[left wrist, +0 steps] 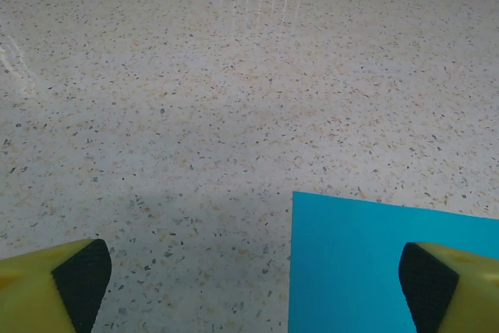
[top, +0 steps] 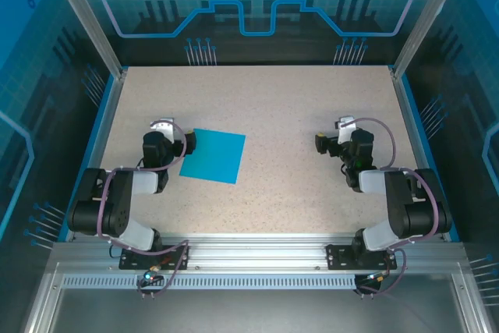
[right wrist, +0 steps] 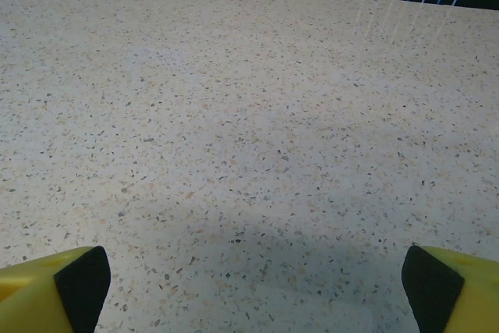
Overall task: Fold a paper plane with a square sheet of paper (fold left side to right side)
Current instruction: Move the square sheet of paper to the center of the table.
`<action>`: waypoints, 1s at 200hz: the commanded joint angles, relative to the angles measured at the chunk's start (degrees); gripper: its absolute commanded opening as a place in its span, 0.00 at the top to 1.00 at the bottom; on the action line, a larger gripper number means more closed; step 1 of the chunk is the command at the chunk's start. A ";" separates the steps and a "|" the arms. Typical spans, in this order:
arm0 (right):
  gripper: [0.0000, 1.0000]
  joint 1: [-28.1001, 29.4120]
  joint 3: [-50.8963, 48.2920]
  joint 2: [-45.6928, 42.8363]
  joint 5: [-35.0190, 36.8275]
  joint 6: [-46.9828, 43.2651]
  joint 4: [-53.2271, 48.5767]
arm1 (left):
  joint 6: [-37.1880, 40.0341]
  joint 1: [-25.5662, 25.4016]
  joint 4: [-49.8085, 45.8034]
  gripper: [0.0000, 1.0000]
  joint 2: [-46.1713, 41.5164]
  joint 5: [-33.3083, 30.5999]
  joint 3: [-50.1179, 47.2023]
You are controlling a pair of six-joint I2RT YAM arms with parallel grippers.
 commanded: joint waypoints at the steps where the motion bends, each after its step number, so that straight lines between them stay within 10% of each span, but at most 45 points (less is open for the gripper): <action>1: 0.00 -0.01 0.97 0.29 -0.78 -0.86 0.02 | -0.12 0.10 -0.28 0.01 0.26 0.91 0.79; 144: 0.00 -0.40 0.97 0.29 -1.39 -0.57 0.01 | -0.37 0.15 -0.24 0.01 0.20 1.04 0.75; 200: 0.00 -1.88 4.50 -12.36 -1.19 2.98 -16.66 | -4.52 0.14 -18.38 0.01 -14.77 -4.43 4.49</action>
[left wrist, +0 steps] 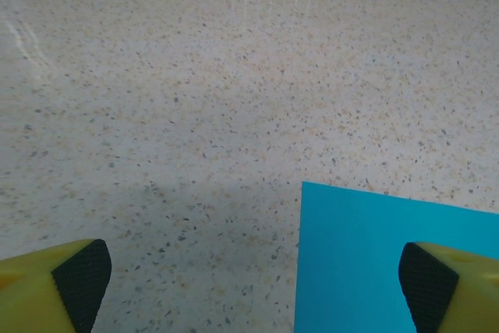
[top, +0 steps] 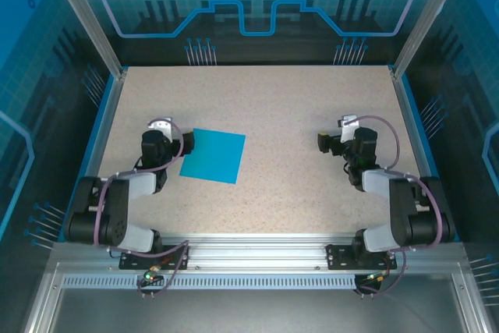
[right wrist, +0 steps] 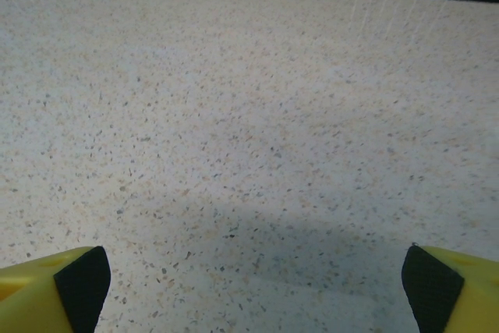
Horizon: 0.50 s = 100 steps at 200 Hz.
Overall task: Fold a paper plane with a square sheet of paper (fold left side to right side)
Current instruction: Move the square sheet of paper to the center of the table.
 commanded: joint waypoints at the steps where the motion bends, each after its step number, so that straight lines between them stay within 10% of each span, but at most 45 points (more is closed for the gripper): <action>1: 0.00 -0.64 3.14 -7.08 -0.28 2.79 -9.46 | -3.51 0.14 -10.00 0.01 -8.94 -2.43 3.59; 48: 0.00 3.47 11.34 -17.53 0.03 16.13 -34.22 | -21.67 -1.23 -43.79 0.01 -14.25 4.85 18.30; 100: 0.00 17.36 15.24 -22.08 4.73 25.36 -51.44 | -21.87 -12.01 -62.73 0.10 -4.98 5.02 29.27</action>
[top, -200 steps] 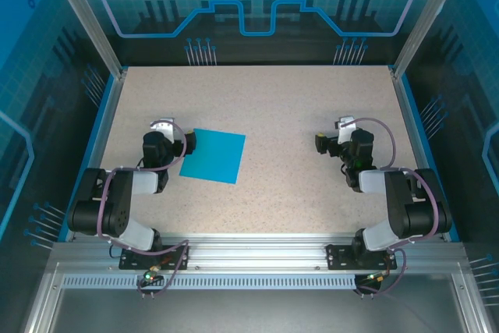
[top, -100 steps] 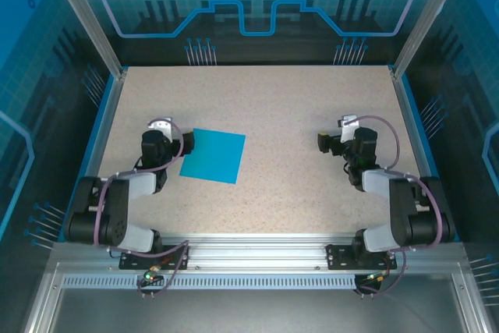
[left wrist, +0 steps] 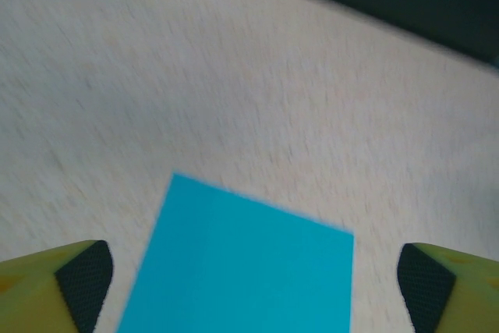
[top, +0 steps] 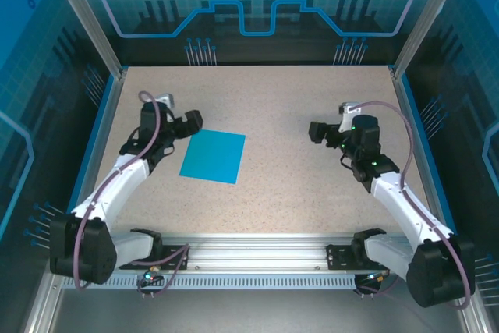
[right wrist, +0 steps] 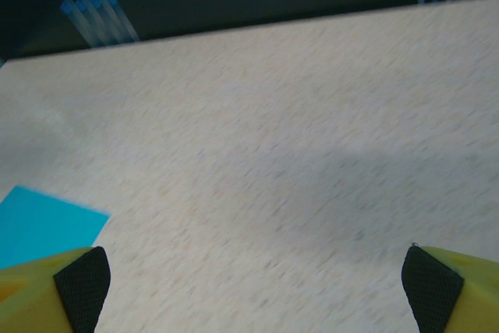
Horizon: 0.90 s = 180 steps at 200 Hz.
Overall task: Fold a paper plane with a square sheet of paper (fold left side to right side)
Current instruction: Move the square sheet of paper to the center of the table.
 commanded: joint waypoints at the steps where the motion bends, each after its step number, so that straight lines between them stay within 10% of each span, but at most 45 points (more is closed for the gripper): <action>1: 0.00 5.55 1.54 -1.48 3.30 6.21 -13.82 | -1.66 -3.10 -15.36 0.10 4.77 2.12 4.28; 70: 0.00 16.01 -3.37 -3.86 7.56 13.85 -17.23 | 1.04 -11.83 -22.04 0.54 21.95 2.57 12.14; 180: 0.00 18.93 -3.03 -4.20 10.80 13.27 -19.38 | -0.63 -15.68 -20.97 0.66 34.50 2.39 16.20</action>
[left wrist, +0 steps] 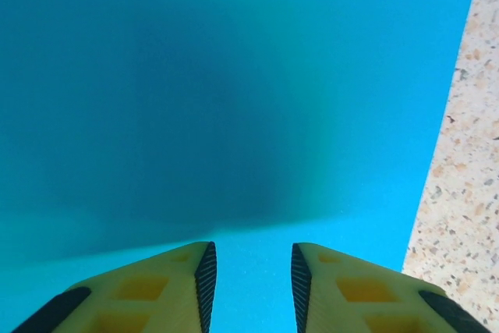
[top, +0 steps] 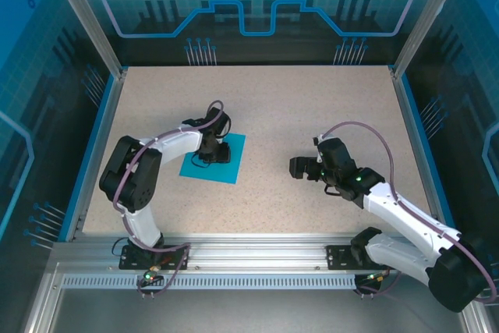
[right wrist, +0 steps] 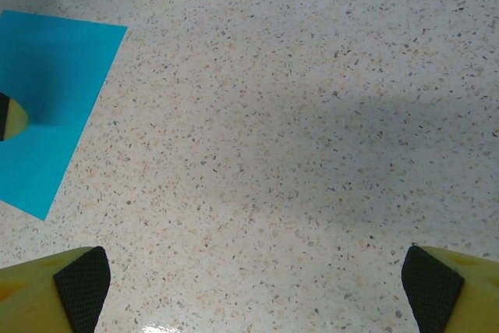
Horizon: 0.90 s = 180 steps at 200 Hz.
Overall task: Fold a paper plane with a square sheet of paper (fold left side to right side)
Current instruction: Move the square sheet of paper to the center of the table.
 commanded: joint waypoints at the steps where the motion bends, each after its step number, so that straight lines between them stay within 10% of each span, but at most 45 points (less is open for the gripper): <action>1: 0.00 1.03 0.13 -0.99 1.62 0.68 -1.61 | -0.98 -1.05 -0.97 0.66 1.90 0.84 1.14; 180: 0.00 1.37 -1.14 -0.07 1.47 1.63 -1.92 | -14.03 -13.56 5.95 0.67 11.35 15.75 8.58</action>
